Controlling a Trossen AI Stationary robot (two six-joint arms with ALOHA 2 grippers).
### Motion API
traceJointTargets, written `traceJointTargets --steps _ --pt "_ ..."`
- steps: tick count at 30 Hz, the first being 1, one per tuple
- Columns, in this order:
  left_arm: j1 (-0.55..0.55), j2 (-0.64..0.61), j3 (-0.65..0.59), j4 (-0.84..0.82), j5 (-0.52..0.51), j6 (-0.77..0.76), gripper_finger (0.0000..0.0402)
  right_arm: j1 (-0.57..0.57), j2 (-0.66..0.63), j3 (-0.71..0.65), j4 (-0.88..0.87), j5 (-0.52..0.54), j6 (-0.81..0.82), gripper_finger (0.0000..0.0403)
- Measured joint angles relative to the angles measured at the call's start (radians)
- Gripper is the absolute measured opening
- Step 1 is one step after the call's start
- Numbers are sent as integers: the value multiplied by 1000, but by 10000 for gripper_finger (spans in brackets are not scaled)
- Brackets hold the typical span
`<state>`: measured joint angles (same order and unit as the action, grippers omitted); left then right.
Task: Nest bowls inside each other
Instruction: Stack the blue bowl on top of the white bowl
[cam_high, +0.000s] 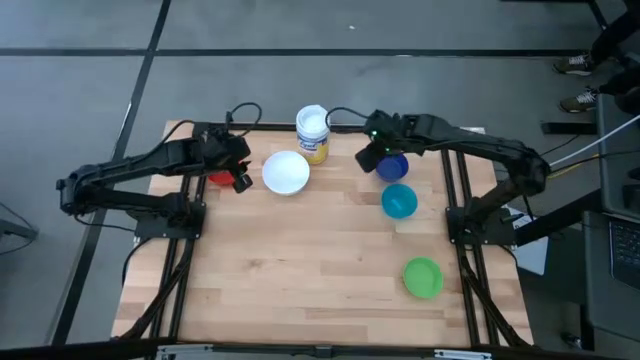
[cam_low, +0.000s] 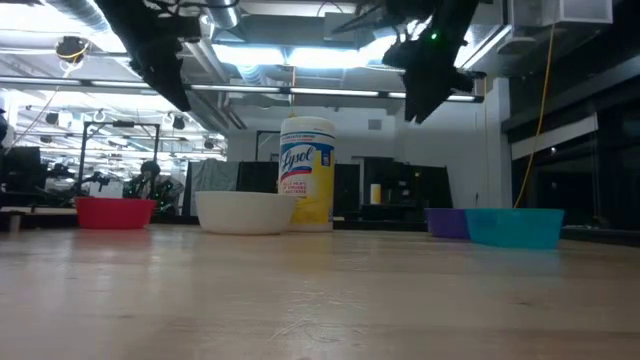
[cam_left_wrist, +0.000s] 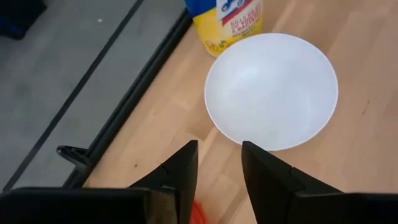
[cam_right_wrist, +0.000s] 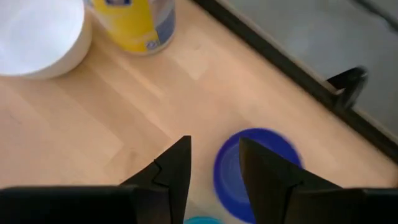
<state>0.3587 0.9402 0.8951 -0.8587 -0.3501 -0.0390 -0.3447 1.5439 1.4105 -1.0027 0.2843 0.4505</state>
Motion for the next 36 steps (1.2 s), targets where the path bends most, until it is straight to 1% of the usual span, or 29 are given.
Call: traceJointTargets --steps 8,11,17,23,30,36 --pt "31 -3 0 -2 37 1 119 -2 80 -18 15 -16 55 137" --pt "32 -8 0 -6 52 1 119 -8 97 -73 20 -44 95 137" --pt "32 -18 0 -7 71 -15 119 -17 100 -226 70 -81 163 137" --pt "31 -20 0 -7 117 -44 119 -37 100 -312 168 -131 167 137" --pt "31 -20 0 -29 141 -56 119 -50 100 -333 225 -146 144 137" --pt "31 -20 0 -49 144 -56 119 -70 100 -334 226 -146 121 137"
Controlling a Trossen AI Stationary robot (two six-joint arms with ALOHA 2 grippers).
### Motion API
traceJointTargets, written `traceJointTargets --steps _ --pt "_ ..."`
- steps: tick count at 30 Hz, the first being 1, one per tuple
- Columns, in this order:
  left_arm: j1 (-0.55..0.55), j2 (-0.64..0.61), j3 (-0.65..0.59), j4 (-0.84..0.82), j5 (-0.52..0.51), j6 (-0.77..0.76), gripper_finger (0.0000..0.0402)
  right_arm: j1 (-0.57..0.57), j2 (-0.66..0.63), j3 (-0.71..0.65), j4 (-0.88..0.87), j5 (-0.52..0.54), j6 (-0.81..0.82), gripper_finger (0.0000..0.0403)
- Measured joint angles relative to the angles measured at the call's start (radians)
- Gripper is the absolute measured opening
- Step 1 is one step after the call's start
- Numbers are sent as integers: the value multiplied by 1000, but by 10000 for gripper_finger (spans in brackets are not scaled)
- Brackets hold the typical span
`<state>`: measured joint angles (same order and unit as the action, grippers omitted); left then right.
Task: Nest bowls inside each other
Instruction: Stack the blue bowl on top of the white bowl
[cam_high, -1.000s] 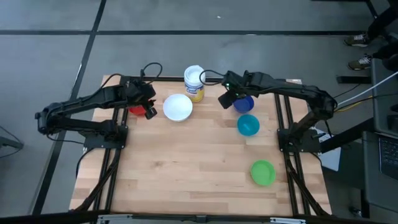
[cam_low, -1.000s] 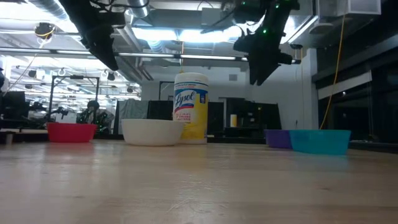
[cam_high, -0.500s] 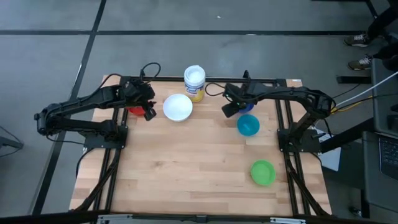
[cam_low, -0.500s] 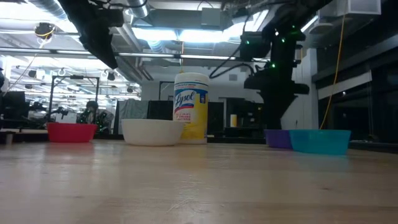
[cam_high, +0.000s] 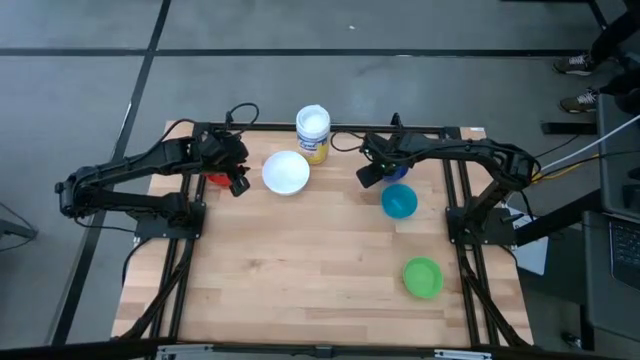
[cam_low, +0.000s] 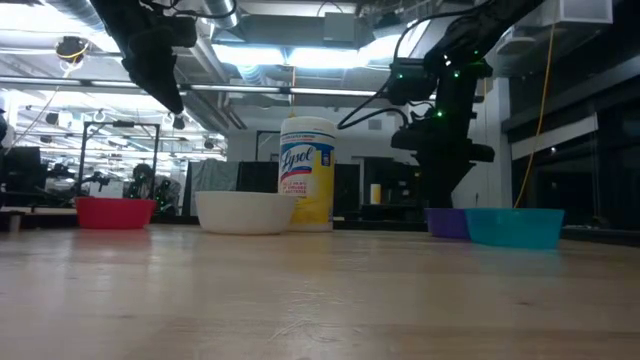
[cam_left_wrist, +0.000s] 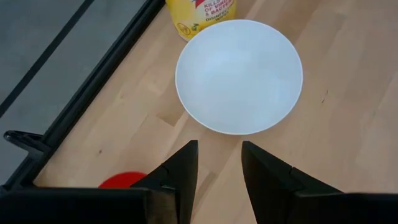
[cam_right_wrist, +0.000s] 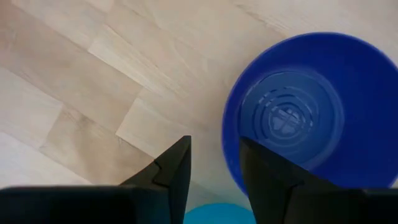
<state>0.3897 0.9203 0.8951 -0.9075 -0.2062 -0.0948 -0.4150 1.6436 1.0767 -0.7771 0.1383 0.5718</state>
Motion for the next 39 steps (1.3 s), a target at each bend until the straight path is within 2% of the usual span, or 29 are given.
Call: traceJointTargets --steps 8,19,21,25,29,33,36,39 --pt "0 0 0 -5 0 0 119 -28 0 -15 33 1 -11 137" --pt "0 0 0 -11 0 1 119 -31 0 -207 196 -75 89 136" --pt "0 0 0 -11 0 1 119 -31 0 -222 208 -79 101 120" --pt "0 0 0 -11 -1 3 118 -30 -10 -218 269 -98 69 22" --pt "4 0 0 -10 -11 4 118 -24 -36 -147 331 -97 32 7" --pt "18 0 0 3 -11 17 114 -28 -45 -7 330 -121 -21 5" --pt "31 -4 0 60 1 30 104 -28 -46 117 335 -183 -58 4" --pt "54 -17 0 151 54 54 91 -16 -46 225 368 -305 -84 3"
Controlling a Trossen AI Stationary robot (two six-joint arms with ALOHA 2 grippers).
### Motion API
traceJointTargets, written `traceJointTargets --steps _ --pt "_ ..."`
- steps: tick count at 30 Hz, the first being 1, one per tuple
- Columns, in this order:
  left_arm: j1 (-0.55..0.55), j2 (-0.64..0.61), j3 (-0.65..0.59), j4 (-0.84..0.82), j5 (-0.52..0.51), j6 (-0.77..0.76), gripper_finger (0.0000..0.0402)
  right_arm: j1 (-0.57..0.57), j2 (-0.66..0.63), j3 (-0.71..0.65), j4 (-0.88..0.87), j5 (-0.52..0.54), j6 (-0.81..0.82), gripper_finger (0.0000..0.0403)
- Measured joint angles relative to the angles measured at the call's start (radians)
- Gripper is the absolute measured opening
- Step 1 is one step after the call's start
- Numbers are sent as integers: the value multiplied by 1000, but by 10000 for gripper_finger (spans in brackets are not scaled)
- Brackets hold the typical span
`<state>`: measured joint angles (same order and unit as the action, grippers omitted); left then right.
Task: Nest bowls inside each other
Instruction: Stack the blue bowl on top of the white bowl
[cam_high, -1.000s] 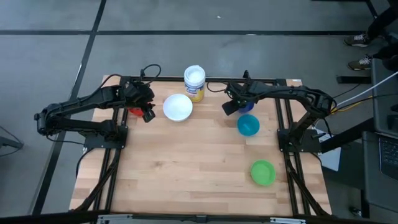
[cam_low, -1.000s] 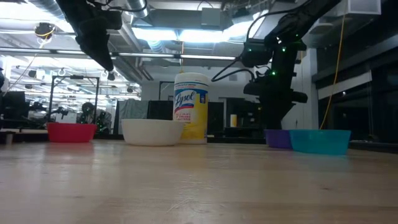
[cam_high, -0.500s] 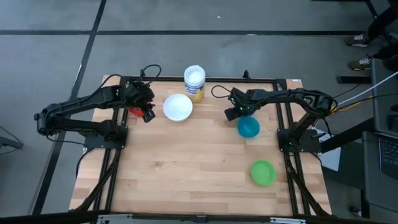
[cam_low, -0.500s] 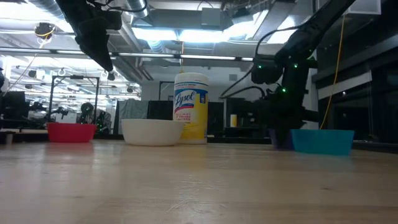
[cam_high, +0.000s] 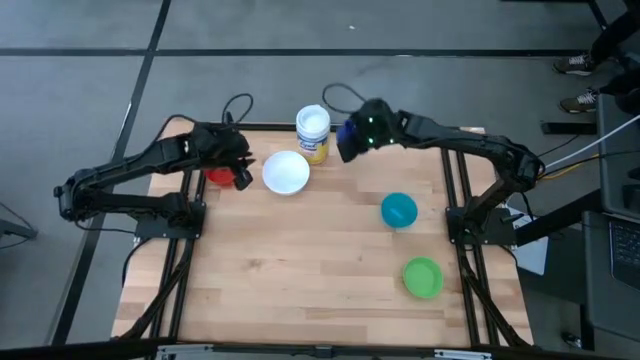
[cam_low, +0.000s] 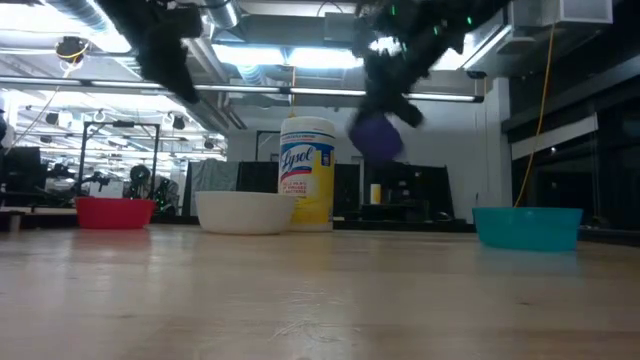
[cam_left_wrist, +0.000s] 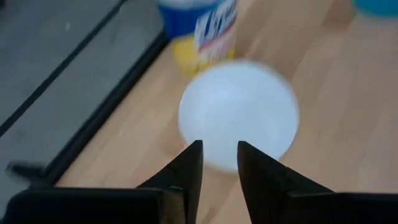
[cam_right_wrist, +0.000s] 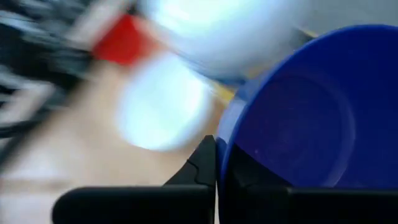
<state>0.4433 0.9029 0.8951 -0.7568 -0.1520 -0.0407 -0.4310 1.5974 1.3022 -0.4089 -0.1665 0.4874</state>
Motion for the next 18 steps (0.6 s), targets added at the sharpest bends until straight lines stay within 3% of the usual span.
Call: traceJointTargets --steps 3,6,12,14,18 --pt "39 -16 0 107 105 13 78 21 0 67 81 -161 0 2" --pt "93 -32 0 222 281 11 69 48 0 99 165 -341 39 2" --pt "214 -35 0 420 840 -112 59 130 6 100 393 -663 150 1" --pt "240 -28 0 485 975 -176 59 159 14 100 510 -727 215 1" --pt "261 -12 0 643 1125 -298 58 204 52 100 816 -764 365 1"
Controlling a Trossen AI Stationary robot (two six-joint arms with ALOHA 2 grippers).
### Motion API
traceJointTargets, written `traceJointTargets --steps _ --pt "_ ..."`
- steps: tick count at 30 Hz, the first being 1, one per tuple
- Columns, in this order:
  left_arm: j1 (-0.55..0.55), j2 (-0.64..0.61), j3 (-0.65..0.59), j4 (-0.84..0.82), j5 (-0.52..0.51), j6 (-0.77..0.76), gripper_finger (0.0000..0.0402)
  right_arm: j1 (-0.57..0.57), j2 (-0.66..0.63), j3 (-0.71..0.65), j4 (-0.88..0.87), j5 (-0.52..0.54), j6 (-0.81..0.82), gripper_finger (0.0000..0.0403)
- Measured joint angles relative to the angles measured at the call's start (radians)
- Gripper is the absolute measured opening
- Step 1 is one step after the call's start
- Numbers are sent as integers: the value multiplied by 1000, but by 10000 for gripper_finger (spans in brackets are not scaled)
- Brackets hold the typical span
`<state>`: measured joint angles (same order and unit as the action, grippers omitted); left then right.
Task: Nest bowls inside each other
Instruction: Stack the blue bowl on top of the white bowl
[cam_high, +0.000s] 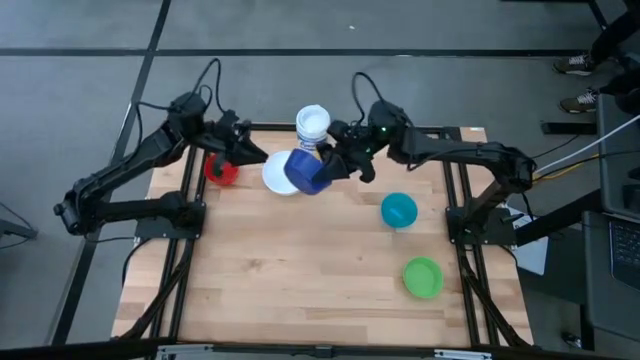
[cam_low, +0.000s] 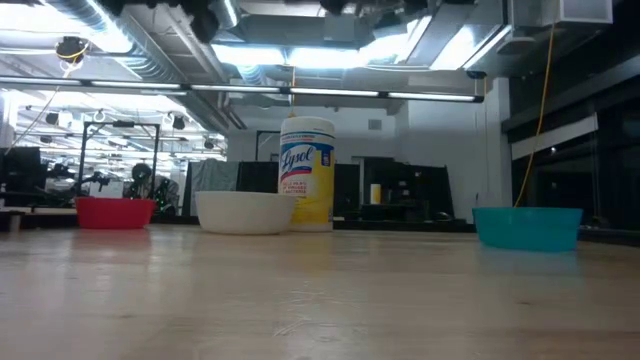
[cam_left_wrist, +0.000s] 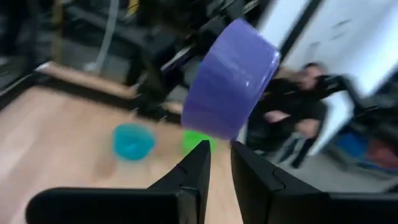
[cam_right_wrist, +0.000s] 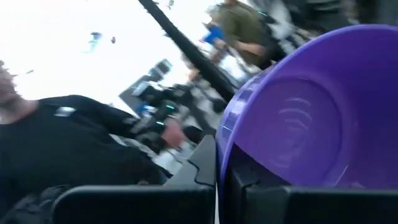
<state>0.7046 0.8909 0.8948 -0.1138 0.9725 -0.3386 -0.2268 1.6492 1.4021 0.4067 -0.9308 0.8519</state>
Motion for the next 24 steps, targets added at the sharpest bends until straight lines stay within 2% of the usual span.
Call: traceJointTargets --steps 4,7,12,17,24 --pt "-2 27 0 198 91 -145 59 31 55 1 251 -1 127 1" --pt "-9 53 0 357 143 -267 59 55 98 35 330 -22 160 1" --pt "-36 104 0 545 193 -431 65 88 186 194 357 -101 161 1" --pt "-76 147 0 566 201 -464 81 98 269 368 352 -137 159 1" --pt "-138 154 0 695 179 -521 105 97 295 416 333 -144 154 1"
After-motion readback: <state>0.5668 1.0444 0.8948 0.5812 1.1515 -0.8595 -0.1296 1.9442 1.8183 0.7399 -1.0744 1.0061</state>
